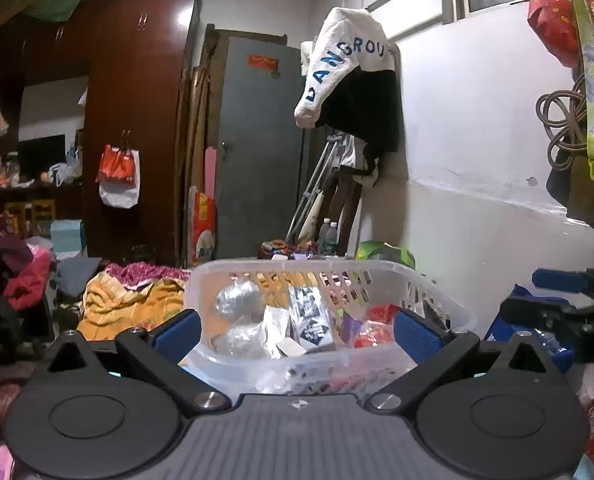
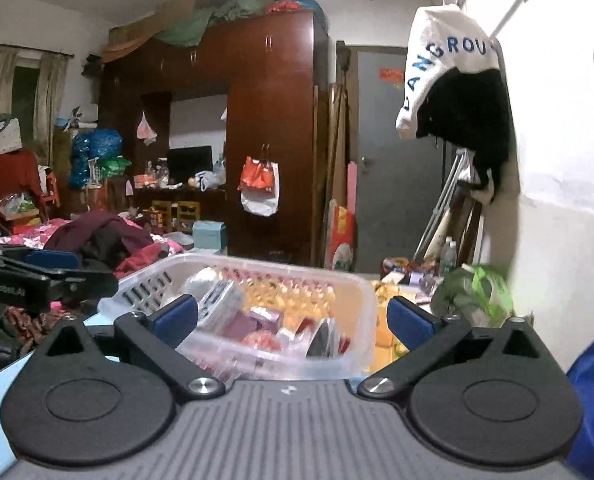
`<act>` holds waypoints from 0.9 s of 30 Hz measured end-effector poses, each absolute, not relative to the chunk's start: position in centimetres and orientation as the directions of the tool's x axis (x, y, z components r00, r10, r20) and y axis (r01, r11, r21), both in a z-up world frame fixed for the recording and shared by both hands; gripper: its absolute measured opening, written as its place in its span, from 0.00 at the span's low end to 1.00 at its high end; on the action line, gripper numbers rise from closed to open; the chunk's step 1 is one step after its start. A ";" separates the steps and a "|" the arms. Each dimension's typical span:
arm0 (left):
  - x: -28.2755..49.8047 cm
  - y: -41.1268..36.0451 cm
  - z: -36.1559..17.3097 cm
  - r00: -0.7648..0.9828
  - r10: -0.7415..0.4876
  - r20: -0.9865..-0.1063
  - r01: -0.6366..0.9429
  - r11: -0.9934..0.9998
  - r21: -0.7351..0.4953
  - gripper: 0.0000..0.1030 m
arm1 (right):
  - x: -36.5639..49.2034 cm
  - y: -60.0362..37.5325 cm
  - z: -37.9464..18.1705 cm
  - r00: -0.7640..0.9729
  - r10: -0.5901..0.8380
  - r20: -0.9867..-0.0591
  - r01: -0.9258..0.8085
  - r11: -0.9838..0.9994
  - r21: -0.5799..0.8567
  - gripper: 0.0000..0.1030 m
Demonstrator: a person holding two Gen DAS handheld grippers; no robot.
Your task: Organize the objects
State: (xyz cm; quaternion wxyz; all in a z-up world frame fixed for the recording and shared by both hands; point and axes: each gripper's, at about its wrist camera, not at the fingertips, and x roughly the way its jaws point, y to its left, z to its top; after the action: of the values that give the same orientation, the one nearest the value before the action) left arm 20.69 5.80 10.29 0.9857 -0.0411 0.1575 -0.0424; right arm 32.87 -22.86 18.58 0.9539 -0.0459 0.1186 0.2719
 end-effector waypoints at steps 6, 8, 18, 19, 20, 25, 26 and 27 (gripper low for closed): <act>19.0 4.1 10.5 0.935 -0.070 -0.348 0.052 0.997 -0.060 1.00 | 33.2 -22.6 18.6 0.794 0.514 -0.325 -0.545 0.838 -0.006 1.00; 18.8 3.5 10.3 0.933 -0.079 -0.350 0.068 0.997 -0.044 1.00 | 33.6 -22.6 18.4 0.800 0.503 -0.328 -0.536 0.844 -0.013 1.00; 18.1 2.6 9.7 0.925 -0.035 -0.378 0.030 0.999 -0.021 1.00 | 33.8 -24.1 17.2 0.795 0.496 -0.349 -0.512 0.857 0.053 1.00; 18.1 2.6 9.7 0.926 -0.039 -0.376 0.033 0.999 -0.022 1.00 | 33.6 -24.1 17.1 0.796 0.496 -0.349 -0.513 0.857 0.049 1.00; 18.1 2.6 9.7 0.926 -0.036 -0.377 0.031 0.999 -0.020 1.00 | 33.5 -24.2 17.0 0.797 0.493 -0.348 -0.511 0.858 0.045 1.00; 18.3 2.3 9.2 0.917 -0.022 -0.398 0.021 1.000 -0.006 1.00 | 33.1 -24.0 16.8 0.805 0.478 -0.351 -0.500 0.866 0.031 1.00; 18.3 2.2 9.1 0.917 -0.017 -0.399 0.017 1.000 -0.004 1.00 | 33.0 -24.1 16.7 0.809 0.473 -0.348 -0.495 0.868 0.030 1.00; 18.3 2.2 9.0 0.917 -0.014 -0.398 0.014 1.000 -0.003 1.00 | 33.0 -24.1 16.7 0.811 0.473 -0.345 -0.493 0.869 0.032 1.00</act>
State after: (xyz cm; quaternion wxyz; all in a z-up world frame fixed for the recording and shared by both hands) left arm 18.28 2.23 9.00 0.9791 0.0001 0.2030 -0.0073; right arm 32.97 -24.12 16.66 0.9511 -0.0293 0.1734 0.2540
